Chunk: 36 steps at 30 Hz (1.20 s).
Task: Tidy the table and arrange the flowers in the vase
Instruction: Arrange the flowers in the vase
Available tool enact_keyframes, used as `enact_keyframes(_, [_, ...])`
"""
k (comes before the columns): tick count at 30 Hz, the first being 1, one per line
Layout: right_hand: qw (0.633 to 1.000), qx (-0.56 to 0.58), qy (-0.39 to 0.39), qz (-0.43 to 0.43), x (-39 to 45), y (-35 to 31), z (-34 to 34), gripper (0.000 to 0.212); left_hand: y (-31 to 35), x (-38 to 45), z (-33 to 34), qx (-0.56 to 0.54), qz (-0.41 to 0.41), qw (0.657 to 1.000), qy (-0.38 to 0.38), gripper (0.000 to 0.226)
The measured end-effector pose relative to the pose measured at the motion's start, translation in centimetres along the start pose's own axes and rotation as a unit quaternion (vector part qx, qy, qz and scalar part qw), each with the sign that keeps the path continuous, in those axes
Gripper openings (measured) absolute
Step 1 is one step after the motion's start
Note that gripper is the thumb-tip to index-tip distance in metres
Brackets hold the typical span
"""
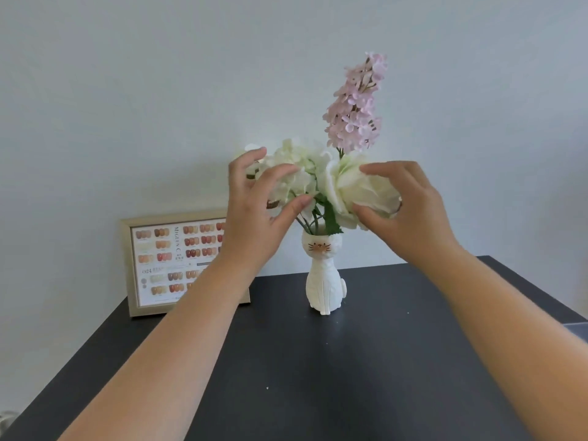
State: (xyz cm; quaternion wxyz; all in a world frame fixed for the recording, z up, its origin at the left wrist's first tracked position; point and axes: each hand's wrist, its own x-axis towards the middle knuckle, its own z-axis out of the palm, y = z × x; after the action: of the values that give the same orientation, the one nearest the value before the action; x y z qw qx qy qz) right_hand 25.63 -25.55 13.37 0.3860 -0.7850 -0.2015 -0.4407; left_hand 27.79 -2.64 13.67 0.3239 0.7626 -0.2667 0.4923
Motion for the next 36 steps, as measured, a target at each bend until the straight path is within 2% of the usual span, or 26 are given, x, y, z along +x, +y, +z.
enact_keyframes(4, [0.994,-0.045,-0.095,0.005,1.6,-0.5,0.3,0.044,-0.6,2.2,0.6,-0.005,-0.056,0.994,-0.090,0.025])
enact_keyframes(6, [0.988,-0.080,-0.134,-0.004,1.7,-0.5,0.6,0.042,-1.1,2.1,0.8,-0.004,-0.078,0.991,-0.111,0.018])
enact_keyframes(13, [0.965,-0.149,-0.214,-0.029,-0.3,0.0,1.3,0.036,-2.1,-0.6,1.3,-0.020,-0.170,0.961,-0.218,0.019])
enact_keyframes(16, [0.969,-0.154,-0.187,-0.053,-1.1,0.4,0.7,0.046,-2.0,-1.0,0.6,-0.014,-0.179,0.962,-0.206,0.019])
enact_keyframes(19, [0.995,-0.094,-0.038,-0.022,-1.9,1.3,-0.6,0.039,-2.0,-1.1,-0.4,-0.005,-0.175,0.974,-0.142,0.018])
enact_keyframes(21, [0.995,-0.066,0.040,0.061,-2.5,2.8,-1.3,0.031,-2.0,-1.3,-0.8,0.032,-0.146,0.983,-0.104,0.019])
enact_keyframes(23, [0.986,-0.025,0.007,0.164,-3.2,4.3,-1.4,0.038,-1.9,-1.4,-0.6,0.050,-0.139,0.984,-0.103,0.023])
enact_keyframes(25, [0.972,0.034,-0.052,0.225,-3.7,5.1,-0.9,0.047,-1.4,-1.4,0.0,0.021,-0.140,0.979,-0.145,0.032])
enact_keyframes(28, [0.969,0.067,-0.047,0.235,-3.4,5.5,0.1,0.050,0.1,-1.5,1.2,-0.012,-0.126,0.965,-0.228,0.047])
enact_keyframes(31, [0.968,0.062,-0.006,0.245,-1.5,5.5,0.7,0.037,1.2,-1.7,2.6,0.010,-0.135,0.949,-0.283,0.051])
enact_keyframes(33, [0.968,0.056,-0.010,0.243,0.2,5.2,0.8,0.031,1.4,-1.9,3.1,0.003,-0.151,0.943,-0.296,0.047])
enact_keyframes(36, [0.974,0.037,-0.069,0.211,2.9,4.2,0.6,0.025,1.3,-2.2,3.4,-0.040,-0.159,0.943,-0.288,0.042])
